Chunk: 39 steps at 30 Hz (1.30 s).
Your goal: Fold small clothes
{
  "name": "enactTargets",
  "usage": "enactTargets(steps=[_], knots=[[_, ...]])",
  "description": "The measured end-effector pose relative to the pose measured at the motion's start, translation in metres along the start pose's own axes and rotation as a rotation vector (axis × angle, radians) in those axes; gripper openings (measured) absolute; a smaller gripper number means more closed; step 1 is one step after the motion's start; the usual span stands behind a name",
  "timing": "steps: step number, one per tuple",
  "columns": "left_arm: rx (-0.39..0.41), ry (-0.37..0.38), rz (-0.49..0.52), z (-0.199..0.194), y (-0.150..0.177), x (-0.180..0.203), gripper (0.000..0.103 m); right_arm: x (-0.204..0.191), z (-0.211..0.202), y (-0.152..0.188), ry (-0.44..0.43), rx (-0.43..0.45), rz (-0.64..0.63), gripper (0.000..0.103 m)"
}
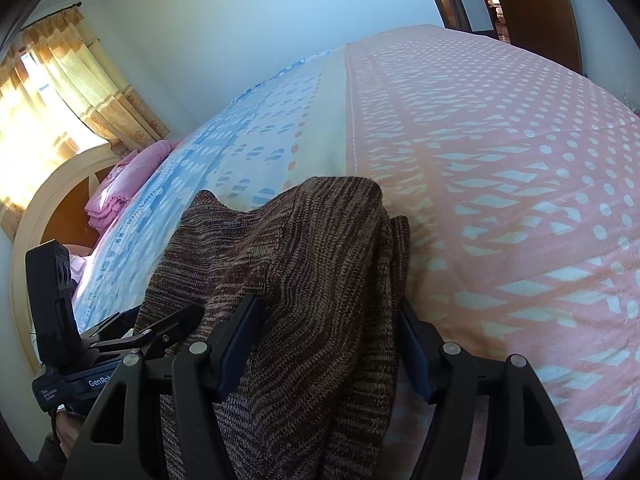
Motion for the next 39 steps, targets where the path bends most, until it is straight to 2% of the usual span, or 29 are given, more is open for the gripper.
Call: enactTargets(steps=[2, 4, 5, 9, 14, 16, 18, 20, 22, 24, 30, 35, 39], knots=[[0.0, 0.0, 0.0, 0.0, 0.0, 0.0, 0.101, -0.003, 0.0, 0.0, 0.003, 0.0, -0.019, 0.06], [0.001, -0.002, 0.001, 0.0, 0.0, 0.0, 0.101, -0.012, 0.002, 0.0, -0.026, -0.004, -0.044, 0.04], [0.003, -0.002, 0.002, -0.001, 0.0, 0.0, 0.1, -0.014, 0.004, 0.001, -0.026, -0.004, -0.055, 0.038], [0.008, -0.004, 0.009, -0.001, 0.0, 0.001, 0.097, -0.014, 0.004, 0.002, -0.029, -0.001, -0.055, 0.037], [0.011, -0.004, 0.013, -0.001, 0.0, 0.002, 0.095, -0.009, 0.007, 0.003, -0.081, -0.014, -0.005, 0.045], [0.017, -0.002, 0.021, -0.002, 0.0, 0.004, 0.09, -0.011, 0.008, 0.003, -0.079, -0.018, -0.016, 0.049], [0.029, 0.021, 0.041, -0.004, -0.001, 0.011, 0.069, -0.014, 0.008, 0.004, -0.062, -0.018, -0.037, 0.049], [0.041, 0.023, 0.067, -0.005, 0.0, 0.017, 0.063, -0.017, 0.006, 0.004, -0.046, -0.012, -0.054, 0.045], [0.047, 0.026, 0.068, -0.006, -0.001, 0.018, 0.058, -0.023, 0.003, 0.004, -0.031, 0.009, -0.091, 0.029], [0.053, 0.025, 0.063, -0.007, -0.001, 0.017, 0.053, -0.029, 0.0, 0.004, 0.023, 0.031, -0.143, 0.026], [0.085, -0.028, 0.117, -0.011, -0.003, 0.024, 0.04, -0.049, -0.015, 0.007, 0.18, 0.111, -0.266, 0.024], [0.088, -0.002, 0.098, -0.021, -0.003, 0.023, 0.032, -0.062, -0.037, 0.011, 0.185, 0.169, -0.225, 0.023], [0.106, -0.02, 0.096, -0.037, 0.001, 0.023, 0.031, -0.084, -0.058, 0.02, 0.178, 0.197, -0.233, 0.023]])
Point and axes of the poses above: each gripper's, at about its wrist camera, not at the fingertips, and z roughly the way its jaws point, x to its right, y to its underside, the point moved 9 cm from there along z, roughly the way its jaws point, and after that the axes turned 2 degrees about -x, right-handed, at the moved point
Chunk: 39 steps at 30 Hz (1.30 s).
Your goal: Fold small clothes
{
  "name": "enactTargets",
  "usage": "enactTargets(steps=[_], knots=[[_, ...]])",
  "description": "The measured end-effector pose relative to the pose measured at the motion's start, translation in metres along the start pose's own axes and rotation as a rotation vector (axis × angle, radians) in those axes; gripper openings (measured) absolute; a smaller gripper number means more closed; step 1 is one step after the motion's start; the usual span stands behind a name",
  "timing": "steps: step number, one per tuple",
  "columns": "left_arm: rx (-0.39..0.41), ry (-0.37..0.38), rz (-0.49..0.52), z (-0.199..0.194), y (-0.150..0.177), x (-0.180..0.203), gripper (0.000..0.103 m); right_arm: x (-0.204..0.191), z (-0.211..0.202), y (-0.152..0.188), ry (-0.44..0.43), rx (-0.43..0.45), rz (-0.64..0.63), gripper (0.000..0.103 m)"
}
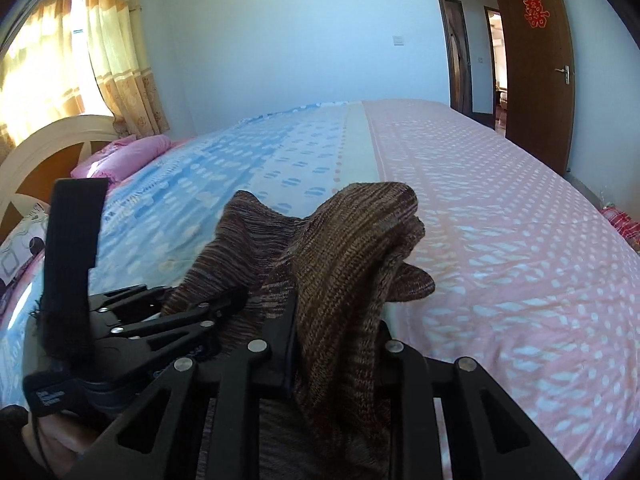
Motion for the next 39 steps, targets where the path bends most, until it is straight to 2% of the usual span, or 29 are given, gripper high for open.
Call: enactTargets(steps=[4, 17, 30, 39], knots=[[0.031, -0.025, 0.012, -0.022, -0.002, -0.001, 0.031, -0.016, -0.022, 0.001, 0.006, 0.022, -0.013, 0.023], [0.133, -0.009, 0.012, -0.091, -0.006, -0.005, 0.03, -0.043, -0.093, -0.01, -0.001, 0.126, 0.029, 0.023], [0.171, 0.036, 0.004, -0.139, 0.008, -0.012, 0.028, -0.066, -0.148, -0.006, -0.006, 0.168, 0.043, 0.023], [0.184, 0.082, -0.012, -0.174, 0.019, -0.017, 0.028, -0.076, -0.184, 0.002, -0.081, 0.169, 0.117, 0.023]])
Point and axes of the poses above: each gripper's, at about its wrist camera, not at the fingertips, and z roughly the way its jaws point, x to its right, y to its underside, the point moved 9 cm from there along z, roughly the way its jaws point, and after that the axes turned 2 degrees about -x, right-handed, at the moved point
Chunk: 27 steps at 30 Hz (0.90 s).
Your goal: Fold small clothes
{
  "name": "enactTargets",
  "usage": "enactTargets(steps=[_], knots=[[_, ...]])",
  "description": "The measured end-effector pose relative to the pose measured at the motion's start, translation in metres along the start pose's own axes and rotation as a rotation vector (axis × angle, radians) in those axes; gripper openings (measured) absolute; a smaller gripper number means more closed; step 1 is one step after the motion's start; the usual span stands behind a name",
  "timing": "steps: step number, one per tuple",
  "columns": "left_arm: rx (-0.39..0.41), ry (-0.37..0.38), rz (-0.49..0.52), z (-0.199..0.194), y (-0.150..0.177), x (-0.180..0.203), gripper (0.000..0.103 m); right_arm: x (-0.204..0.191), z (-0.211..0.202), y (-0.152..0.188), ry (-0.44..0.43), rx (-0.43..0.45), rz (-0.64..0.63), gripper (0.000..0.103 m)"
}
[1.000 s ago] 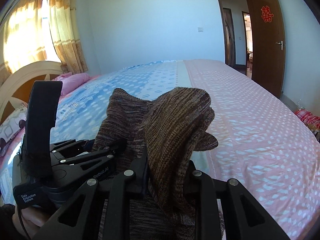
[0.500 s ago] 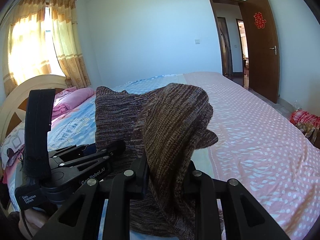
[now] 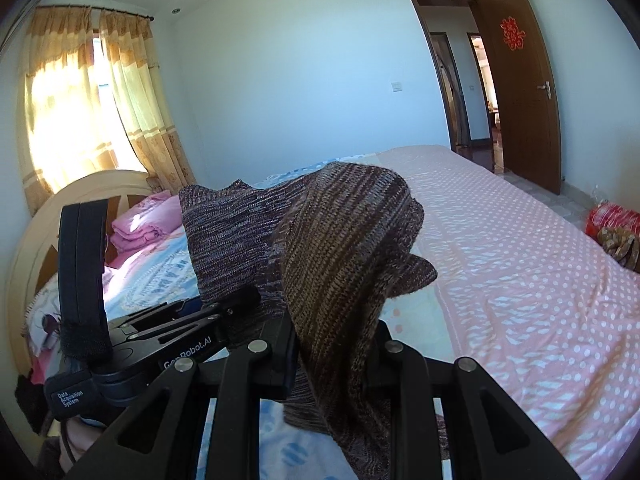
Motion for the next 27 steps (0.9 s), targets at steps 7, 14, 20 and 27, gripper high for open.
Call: enactTargets(steps=[7, 14, 20, 27], knots=[[0.03, 0.024, 0.005, -0.024, -0.002, 0.003, 0.028, -0.01, -0.025, 0.001, -0.031, 0.012, 0.017, 0.023], [0.031, 0.051, 0.011, -0.037, 0.005, 0.01, 0.028, -0.006, -0.046, 0.01, -0.051, 0.015, 0.049, 0.023], [-0.013, 0.076, 0.019, -0.023, 0.021, 0.03, 0.027, 0.012, -0.055, 0.028, -0.012, 0.003, 0.077, 0.023], [-0.056, 0.148, 0.082, -0.002, 0.026, 0.079, 0.027, 0.055, -0.073, 0.037, 0.054, -0.005, 0.15, 0.023]])
Point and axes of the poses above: each gripper's, at about its wrist camera, not at the fingertips, and z roughly the way its jaws point, x to its right, y to its underside, the point moved 9 cm from there along z, roughly the way its jaws point, and after that the axes turned 2 degrees about -x, right-handed, at the moved point
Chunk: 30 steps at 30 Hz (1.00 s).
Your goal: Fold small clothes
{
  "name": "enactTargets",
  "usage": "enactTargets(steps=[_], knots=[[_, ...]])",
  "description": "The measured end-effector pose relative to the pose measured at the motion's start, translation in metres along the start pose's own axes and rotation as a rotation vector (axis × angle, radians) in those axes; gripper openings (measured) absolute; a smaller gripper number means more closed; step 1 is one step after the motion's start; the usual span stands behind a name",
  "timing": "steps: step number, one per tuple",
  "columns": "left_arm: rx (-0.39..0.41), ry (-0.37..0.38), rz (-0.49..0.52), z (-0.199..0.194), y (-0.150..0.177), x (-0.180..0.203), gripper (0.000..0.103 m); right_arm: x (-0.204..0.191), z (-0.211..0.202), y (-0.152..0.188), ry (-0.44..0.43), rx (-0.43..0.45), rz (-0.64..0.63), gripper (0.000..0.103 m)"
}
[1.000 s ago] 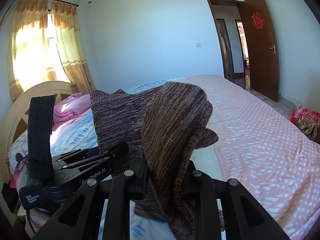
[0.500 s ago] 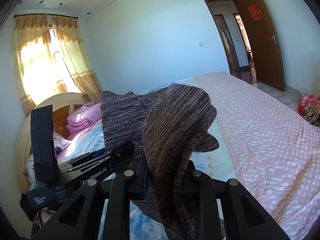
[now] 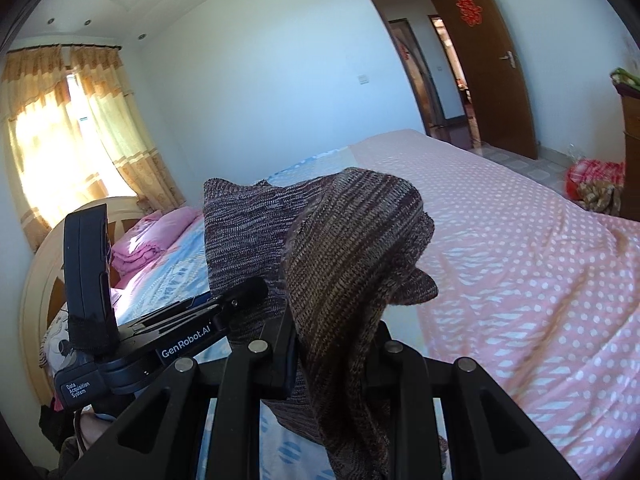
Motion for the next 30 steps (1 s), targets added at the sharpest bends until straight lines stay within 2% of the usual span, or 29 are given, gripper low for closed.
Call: enactTargets(steps=[6, 14, 23, 30], knots=[[-0.022, 0.034, 0.052, 0.026, -0.007, 0.038, 0.027, 0.037, -0.01, -0.012, 0.067, 0.019, 0.039, 0.023], [-0.054, 0.047, 0.084, 0.059, -0.016, 0.069, 0.027, 0.081, -0.008, -0.026, 0.14, 0.024, 0.049, 0.023], [-0.105, 0.06, 0.067, 0.106, -0.019, 0.09, 0.027, 0.13, 0.018, -0.042, 0.23, -0.017, 0.019, 0.023], [-0.148, 0.042, 0.056, 0.141, -0.019, 0.098, 0.027, 0.158, 0.045, -0.046, 0.293, -0.064, -0.01, 0.023]])
Point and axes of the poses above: each gripper's, at about its wrist camera, not at the fingertips, and z roughly the way its jaws point, x to its right, y to its underside, the point moved 9 cm from there along z, roughly the way its jaws point, and after that the axes turned 2 degrees about -x, right-handed, at the moved point
